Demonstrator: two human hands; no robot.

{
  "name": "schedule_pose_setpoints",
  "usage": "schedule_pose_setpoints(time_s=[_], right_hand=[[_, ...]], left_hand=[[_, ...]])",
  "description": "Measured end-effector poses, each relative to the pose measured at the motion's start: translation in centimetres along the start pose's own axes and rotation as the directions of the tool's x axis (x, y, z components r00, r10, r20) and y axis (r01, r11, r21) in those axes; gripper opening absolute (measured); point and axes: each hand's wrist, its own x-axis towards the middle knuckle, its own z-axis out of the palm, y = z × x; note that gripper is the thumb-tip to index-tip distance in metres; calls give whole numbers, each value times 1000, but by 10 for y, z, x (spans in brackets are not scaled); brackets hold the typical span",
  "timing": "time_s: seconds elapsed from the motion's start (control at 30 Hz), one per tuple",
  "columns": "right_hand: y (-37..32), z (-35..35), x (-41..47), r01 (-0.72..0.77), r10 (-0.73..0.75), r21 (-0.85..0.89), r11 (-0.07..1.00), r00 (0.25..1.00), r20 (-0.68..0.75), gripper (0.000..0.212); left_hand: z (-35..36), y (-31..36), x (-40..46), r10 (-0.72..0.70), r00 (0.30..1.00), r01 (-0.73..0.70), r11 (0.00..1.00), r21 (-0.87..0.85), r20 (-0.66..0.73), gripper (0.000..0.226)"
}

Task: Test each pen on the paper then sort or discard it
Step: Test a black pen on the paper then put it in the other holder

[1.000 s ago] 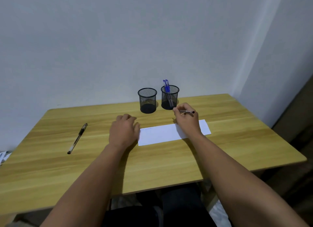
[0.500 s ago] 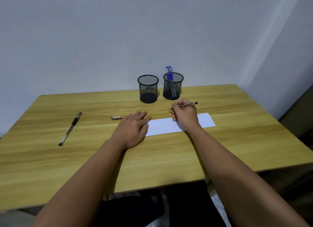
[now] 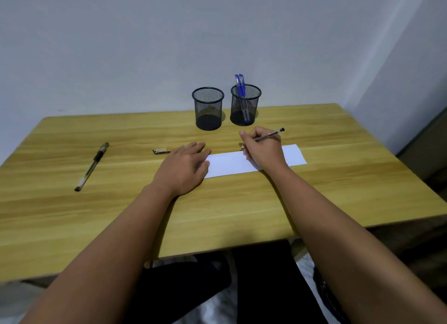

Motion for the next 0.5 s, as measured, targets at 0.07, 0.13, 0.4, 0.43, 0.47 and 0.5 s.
schedule_pose_setpoints(time_s=[0.07, 0.13, 0.4, 0.43, 0.47, 0.5], right_hand=[[1, 1, -1, -17, 17, -19, 1000, 1000, -7, 38], [3, 0, -1, -29, 29, -38, 999, 999, -23, 41], [4, 0, -1, -51, 48, -68, 996, 998, -44, 39], [3, 0, -1, -48, 45, -68, 997, 998, -44, 39], [3, 1, 0, -45, 41, -69, 997, 998, -49, 39], [3, 1, 0, -46, 41, -74, 996, 997, -60, 41]], left_hand=[[0, 0, -2, -34, 998, 33, 999, -20, -44, 58], [0, 1, -4, -49, 997, 48, 999, -23, -56, 56], [-1, 4, -4, -57, 997, 56, 998, -32, -44, 48], [-1, 4, -4, -55, 997, 53, 998, -33, -45, 48], [-1, 4, -5, -54, 997, 53, 998, -33, -46, 48], [-1, 5, -5, -55, 997, 53, 998, -34, -48, 48]])
